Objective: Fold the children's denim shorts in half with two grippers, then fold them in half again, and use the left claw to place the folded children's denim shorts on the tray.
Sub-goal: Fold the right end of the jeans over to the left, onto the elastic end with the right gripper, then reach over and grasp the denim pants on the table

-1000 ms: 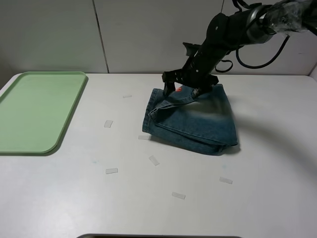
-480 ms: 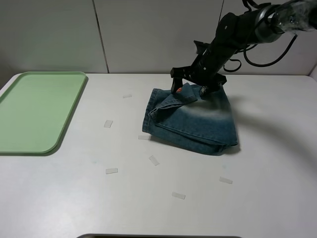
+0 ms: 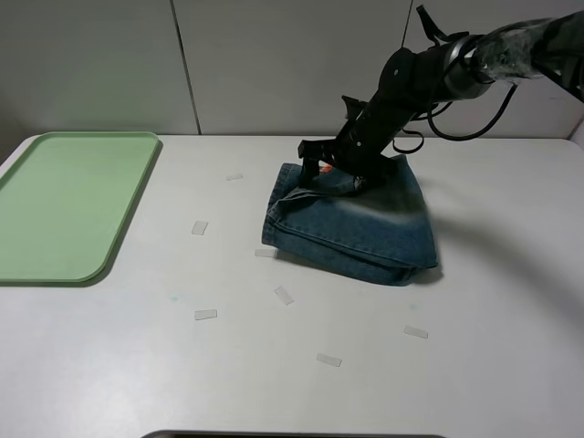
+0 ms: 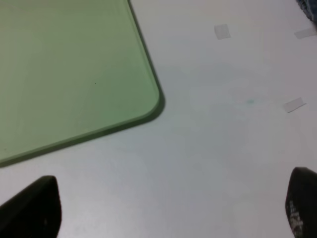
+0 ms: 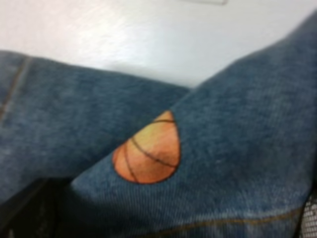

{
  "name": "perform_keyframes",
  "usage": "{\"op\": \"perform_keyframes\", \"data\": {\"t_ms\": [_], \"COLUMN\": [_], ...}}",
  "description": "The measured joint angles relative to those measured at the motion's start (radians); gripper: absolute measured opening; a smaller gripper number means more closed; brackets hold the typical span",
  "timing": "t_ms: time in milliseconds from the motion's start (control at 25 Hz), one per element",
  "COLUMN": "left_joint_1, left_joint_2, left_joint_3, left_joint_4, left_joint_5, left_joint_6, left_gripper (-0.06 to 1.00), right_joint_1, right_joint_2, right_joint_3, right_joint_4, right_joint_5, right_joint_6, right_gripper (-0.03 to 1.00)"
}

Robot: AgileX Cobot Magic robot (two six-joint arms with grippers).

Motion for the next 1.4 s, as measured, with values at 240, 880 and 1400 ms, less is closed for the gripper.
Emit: {"op": "perform_keyframes", "data": {"t_ms": [240,880,1400], "left_joint_1": [0.0,0.0,0.0], "left_joint_2": [0.0,0.0,0.0], "left_joint_3": [0.0,0.0,0.0], "left_joint_4": [0.0,0.0,0.0], "left_joint_5": [0.0,0.0,-0.001], "left_joint_6": [0.0,0.0,0.0], "left_gripper": [0.9,0.9,0.9], "right_joint_1": [0.033,0.125,0.117], "right_joint_2": [-0.001,-0.006,-0.179], "right_joint_3": [-0.012,-0.204,-0.156], "right_joint_4": [0.003,-0.073,-0.474], "right_joint_5": [0.0,0.037,0.14], "right_joint_6": [-0.001,-0.001,0.031], "right_gripper": [0.68,0.68,0.69]}}
